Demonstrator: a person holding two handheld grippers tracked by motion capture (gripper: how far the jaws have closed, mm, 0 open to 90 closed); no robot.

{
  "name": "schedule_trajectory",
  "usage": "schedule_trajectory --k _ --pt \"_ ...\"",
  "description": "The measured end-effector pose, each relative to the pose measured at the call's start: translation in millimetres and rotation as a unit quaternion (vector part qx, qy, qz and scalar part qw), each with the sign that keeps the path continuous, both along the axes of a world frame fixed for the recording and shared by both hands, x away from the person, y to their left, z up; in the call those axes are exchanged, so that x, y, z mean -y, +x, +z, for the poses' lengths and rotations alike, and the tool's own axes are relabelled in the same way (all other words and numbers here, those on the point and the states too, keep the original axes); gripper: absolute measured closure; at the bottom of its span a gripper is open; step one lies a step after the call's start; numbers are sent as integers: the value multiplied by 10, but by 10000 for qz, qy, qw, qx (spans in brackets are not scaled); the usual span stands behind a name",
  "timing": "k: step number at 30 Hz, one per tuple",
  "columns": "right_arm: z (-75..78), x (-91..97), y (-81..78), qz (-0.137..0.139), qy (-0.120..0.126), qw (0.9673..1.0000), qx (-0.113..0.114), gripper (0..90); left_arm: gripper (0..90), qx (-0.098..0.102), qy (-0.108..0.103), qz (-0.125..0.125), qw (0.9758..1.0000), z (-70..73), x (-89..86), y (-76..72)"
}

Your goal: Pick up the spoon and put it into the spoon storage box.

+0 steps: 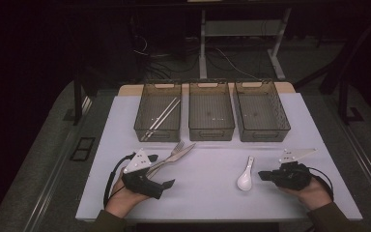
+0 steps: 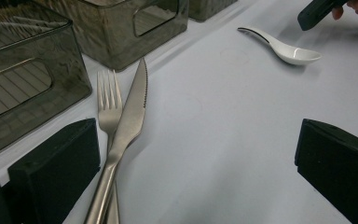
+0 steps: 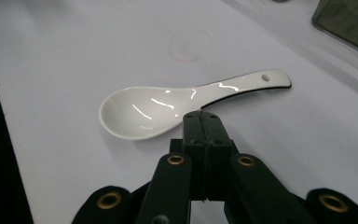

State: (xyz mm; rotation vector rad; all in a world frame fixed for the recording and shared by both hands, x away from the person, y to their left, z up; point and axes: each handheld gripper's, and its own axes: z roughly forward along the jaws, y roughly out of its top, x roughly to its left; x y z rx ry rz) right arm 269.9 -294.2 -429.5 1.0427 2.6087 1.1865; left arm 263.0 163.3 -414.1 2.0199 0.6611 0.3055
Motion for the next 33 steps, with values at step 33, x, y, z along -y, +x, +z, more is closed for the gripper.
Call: schedule_trajectory --k 33 --pt "-40 -345 643 71 -829 9965 -82 894 0 -82 -165 -79 9998 -40 -43 42"
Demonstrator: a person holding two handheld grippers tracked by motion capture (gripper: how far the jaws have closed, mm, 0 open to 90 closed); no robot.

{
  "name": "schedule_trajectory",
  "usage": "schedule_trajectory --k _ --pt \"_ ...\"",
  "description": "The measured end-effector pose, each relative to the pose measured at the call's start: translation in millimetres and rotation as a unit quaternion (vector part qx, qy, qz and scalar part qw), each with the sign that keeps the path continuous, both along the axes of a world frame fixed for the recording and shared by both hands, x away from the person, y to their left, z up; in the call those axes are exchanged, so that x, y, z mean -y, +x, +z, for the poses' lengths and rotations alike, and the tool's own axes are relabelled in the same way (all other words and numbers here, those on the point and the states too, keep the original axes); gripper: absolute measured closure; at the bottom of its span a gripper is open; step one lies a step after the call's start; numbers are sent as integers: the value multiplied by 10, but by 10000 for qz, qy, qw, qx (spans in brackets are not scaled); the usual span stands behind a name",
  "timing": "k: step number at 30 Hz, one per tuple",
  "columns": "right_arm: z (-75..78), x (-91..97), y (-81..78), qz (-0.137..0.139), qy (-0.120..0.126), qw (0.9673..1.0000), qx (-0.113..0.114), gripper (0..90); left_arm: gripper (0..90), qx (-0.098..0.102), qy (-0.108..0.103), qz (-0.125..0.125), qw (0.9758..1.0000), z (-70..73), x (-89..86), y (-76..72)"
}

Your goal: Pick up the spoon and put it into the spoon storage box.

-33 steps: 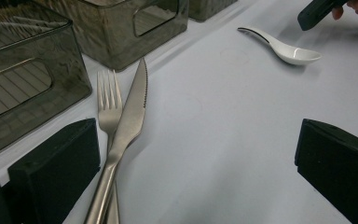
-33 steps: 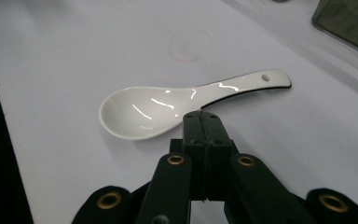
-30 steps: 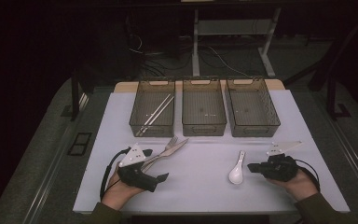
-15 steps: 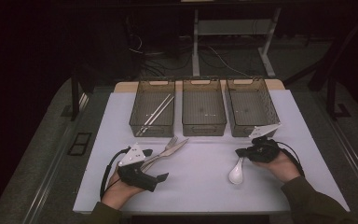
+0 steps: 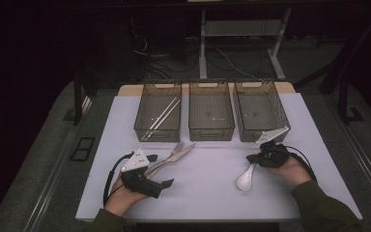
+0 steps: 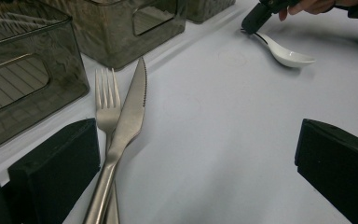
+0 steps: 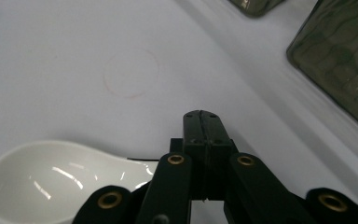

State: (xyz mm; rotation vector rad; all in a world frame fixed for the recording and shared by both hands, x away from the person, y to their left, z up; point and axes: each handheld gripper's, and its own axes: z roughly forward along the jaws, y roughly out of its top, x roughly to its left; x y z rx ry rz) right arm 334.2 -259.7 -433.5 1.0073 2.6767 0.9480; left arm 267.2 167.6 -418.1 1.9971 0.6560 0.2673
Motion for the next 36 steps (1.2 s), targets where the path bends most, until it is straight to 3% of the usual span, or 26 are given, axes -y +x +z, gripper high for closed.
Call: schedule_trajectory --k 15,23,27,32,36 --pt "-13 149 -243 194 -174 9994 -248 894 0 -42 -27 -39 10000 1 -3 2" --pt "9 229 -381 263 -97 9992 -276 894 0 -70 -35 -57 10000 0 -1 1" --pt "12 260 -449 297 -4 9991 -296 894 0 -70 -39 -81 9999 0 -2 4" --pt "49 296 -398 256 206 9992 -226 892 0 -80 -36 -113 9999 4 1 1" --pt "93 311 -367 399 448 9979 -232 800 0 -81 -49 -130 9999 0 0 5"
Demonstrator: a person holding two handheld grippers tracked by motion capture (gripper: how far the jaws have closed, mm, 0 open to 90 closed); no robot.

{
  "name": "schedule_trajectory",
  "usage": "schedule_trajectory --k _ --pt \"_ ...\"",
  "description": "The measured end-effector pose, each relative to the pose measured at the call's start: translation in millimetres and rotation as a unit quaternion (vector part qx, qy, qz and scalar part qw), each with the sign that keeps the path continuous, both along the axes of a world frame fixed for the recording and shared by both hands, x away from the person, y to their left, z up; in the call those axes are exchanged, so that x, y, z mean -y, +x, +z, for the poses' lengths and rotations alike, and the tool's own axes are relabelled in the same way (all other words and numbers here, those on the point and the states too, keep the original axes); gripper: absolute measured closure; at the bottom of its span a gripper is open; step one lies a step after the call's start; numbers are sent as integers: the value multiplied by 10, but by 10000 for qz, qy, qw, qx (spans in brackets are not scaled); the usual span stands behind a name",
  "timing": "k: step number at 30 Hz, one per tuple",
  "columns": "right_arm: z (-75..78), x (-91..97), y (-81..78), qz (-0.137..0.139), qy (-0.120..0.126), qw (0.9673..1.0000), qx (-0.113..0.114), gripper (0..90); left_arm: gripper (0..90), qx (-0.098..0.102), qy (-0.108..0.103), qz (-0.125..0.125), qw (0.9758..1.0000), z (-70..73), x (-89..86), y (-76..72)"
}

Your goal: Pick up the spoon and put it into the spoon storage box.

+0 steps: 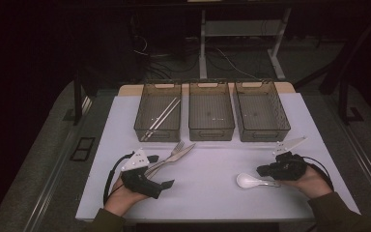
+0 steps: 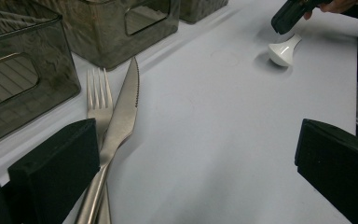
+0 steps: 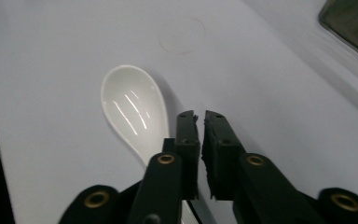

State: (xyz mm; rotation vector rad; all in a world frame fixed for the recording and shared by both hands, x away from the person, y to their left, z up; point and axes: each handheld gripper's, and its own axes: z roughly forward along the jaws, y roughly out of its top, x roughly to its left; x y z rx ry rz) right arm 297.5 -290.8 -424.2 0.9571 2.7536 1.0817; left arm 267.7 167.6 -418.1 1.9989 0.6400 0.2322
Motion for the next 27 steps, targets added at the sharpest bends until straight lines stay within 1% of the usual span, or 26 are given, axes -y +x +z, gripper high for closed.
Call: schedule_trajectory --k 3,5,10,16,18,23,26,27 --pt "-6 -14 -1 151 111 9998 -47 700 0 -6 10 0 10000 2 -4 -2" --pt "-17 -23 1 219 103 9997 -47 652 0 -5 14 -2 10000 3 -6 -1" --pt "-60 -55 7 410 102 9990 -167 601 0 -13 -17 11 10000 2 0 -7" --pt "-121 -102 11 588 -39 9981 -203 601 0 -12 -24 25 10000 1 -7 -9" --pt "-139 -117 6 650 -45 9976 -234 600 0 -13 -25 20 10000 -1 -7 -9" --pt "-158 -145 -24 798 -191 9964 -200 603 0 -33 -25 31 10000 -5 -6 -13" --pt "-158 -147 -39 842 -213 9961 -172 628 0 -16 -17 24 10000 -3 -8 -12" --pt "-160 -147 -45 852 -231 9960 -131 633 0 -15 -18 27 10000 -2 -6 -13"
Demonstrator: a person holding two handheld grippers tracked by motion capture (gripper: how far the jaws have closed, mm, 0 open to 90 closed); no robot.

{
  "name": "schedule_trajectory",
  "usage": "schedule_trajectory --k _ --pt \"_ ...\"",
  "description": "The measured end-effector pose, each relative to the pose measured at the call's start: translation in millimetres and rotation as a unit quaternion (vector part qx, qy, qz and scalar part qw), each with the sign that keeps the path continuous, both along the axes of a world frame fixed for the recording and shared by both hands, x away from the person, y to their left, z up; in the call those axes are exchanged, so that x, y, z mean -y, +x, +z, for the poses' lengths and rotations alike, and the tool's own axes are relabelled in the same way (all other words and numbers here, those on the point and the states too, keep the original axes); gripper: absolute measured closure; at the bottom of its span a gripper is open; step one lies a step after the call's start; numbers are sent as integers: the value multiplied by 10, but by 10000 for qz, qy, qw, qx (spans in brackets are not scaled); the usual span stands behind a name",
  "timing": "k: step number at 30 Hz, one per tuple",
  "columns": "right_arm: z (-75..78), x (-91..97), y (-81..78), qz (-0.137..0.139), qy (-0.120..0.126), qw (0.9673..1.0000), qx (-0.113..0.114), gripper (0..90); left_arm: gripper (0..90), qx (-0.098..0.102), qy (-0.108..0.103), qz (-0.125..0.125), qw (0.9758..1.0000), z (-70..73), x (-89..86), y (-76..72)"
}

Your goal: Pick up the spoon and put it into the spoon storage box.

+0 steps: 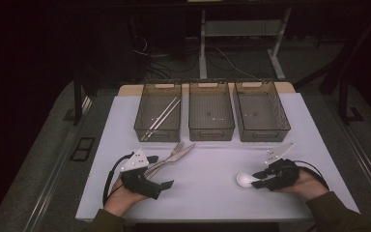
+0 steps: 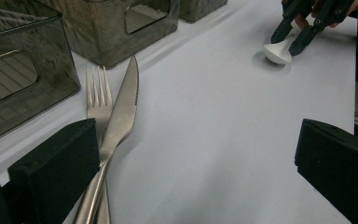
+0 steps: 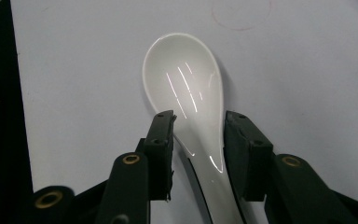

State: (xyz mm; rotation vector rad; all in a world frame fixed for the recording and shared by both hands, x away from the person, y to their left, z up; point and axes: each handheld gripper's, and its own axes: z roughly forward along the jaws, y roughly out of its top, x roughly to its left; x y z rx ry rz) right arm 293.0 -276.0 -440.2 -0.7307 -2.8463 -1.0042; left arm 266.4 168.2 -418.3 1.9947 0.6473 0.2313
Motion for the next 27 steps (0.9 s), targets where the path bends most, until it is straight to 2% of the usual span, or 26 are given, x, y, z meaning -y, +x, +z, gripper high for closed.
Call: schedule_trajectory --k 8,14,16,20,27 --pt "-1 -7 -42 102 -81 9998 129 682 0 -19 -25 11 10000 -3 5 -4" --pt "4 -18 -72 164 -96 9997 126 728 0 -16 12 -21 10000 -4 2 1" --pt "3 -11 -67 255 -148 9994 200 743 0 -16 12 -21 10000 -9 3 3" --pt "2 -13 -88 396 -187 9989 171 819 0 -24 26 -34 10000 -17 2 3" --pt "6 -22 -99 402 -221 9987 214 828 0 -1 -24 -91 10000 -42 19 5"
